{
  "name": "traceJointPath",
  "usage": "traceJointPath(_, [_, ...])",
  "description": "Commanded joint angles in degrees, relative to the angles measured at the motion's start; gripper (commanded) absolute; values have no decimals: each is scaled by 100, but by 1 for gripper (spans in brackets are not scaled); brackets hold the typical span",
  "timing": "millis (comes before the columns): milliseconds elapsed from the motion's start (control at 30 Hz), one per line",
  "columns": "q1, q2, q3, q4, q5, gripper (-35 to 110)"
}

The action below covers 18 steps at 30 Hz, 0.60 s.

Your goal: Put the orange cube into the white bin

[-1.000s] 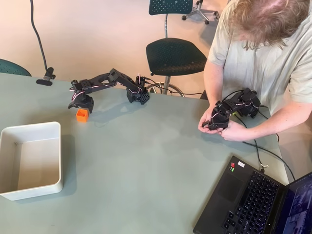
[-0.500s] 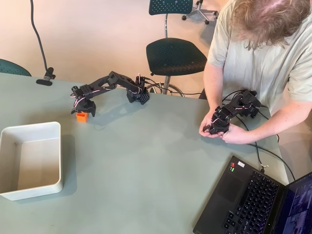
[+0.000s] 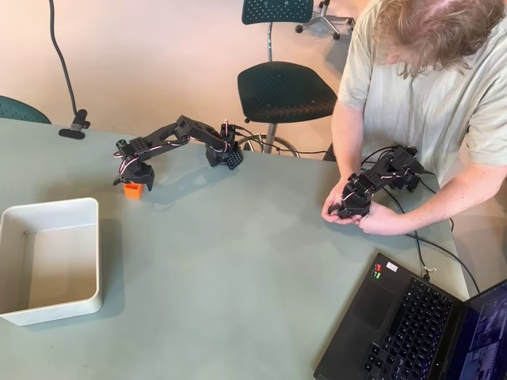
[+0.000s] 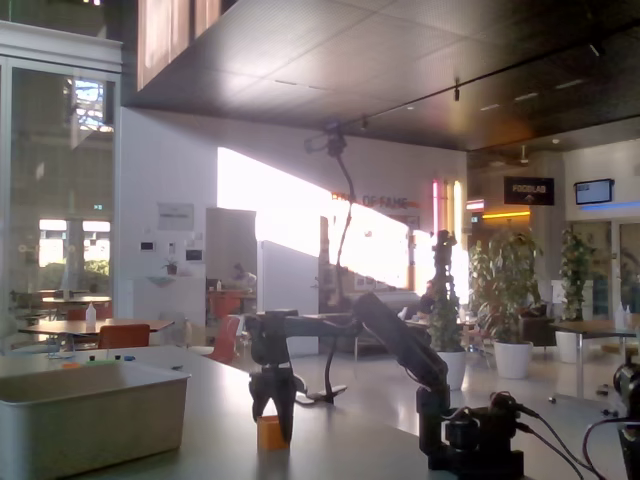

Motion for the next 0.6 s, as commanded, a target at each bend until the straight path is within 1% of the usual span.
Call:
traceJointPath(0, [88,-53,-176,18,26,72])
traceJointPath(567, [97,-35,-202,-35,26,70])
